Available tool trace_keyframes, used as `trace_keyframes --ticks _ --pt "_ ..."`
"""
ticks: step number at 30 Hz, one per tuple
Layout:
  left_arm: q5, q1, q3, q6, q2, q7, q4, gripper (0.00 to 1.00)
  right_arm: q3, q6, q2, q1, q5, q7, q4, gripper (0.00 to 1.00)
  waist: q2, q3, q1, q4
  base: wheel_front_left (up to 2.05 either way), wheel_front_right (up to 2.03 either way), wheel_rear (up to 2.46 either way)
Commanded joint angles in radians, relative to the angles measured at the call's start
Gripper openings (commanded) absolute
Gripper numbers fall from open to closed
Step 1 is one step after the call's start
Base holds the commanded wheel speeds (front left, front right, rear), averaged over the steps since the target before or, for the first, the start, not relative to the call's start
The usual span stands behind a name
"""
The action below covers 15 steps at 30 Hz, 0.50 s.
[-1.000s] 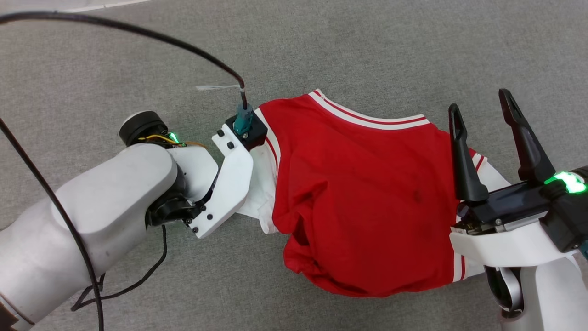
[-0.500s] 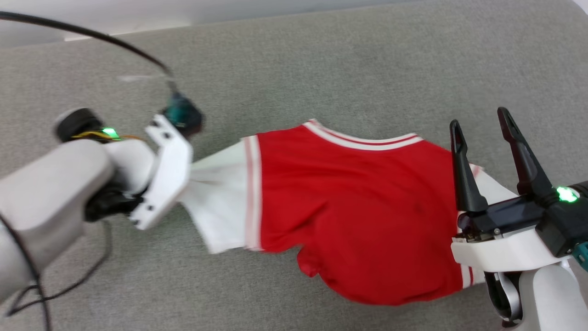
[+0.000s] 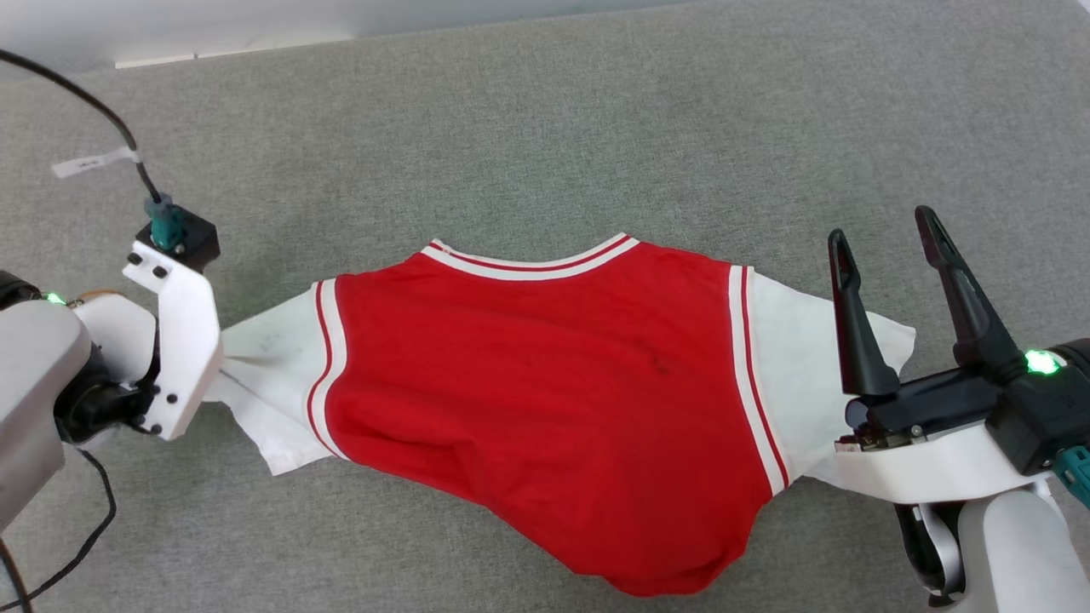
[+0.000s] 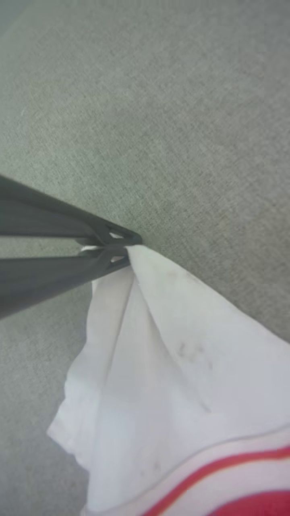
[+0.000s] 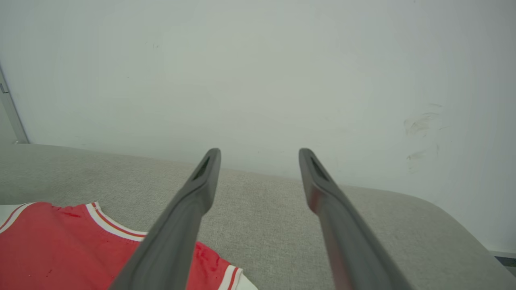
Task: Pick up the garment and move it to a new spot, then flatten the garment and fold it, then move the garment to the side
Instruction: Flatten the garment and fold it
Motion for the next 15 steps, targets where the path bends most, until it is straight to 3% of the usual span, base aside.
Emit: trace_keyframes --ticks 1,8,15 --pt "0.004 0.008 0.011 0.012 -0.008 -0.031 0.015 1.0 -0.004 -0.001 0.001 -0.004 -0.001 -0.002 0.005 1.0 0.0 -0.001 -0.0001 0.0 0.0 0.0 0.0" --pt "-0.008 -0.045 0.048 0.006 0.0 -0.055 0.008 1.0 -0.017 -0.001 -0.002 0.005 -0.001 -0.002 0.01 1.0 0.0 -0.023 -0.0001 0.011 0.0 0.0 0.0" --pt "-0.036 -0.078 0.048 0.002 0.042 0.038 -0.059 1.0 -0.007 -0.001 0.006 0.003 0.002 -0.002 0.0 1.0 0.0 -0.01 -0.0001 0.005 0.0 0.0 0.0"
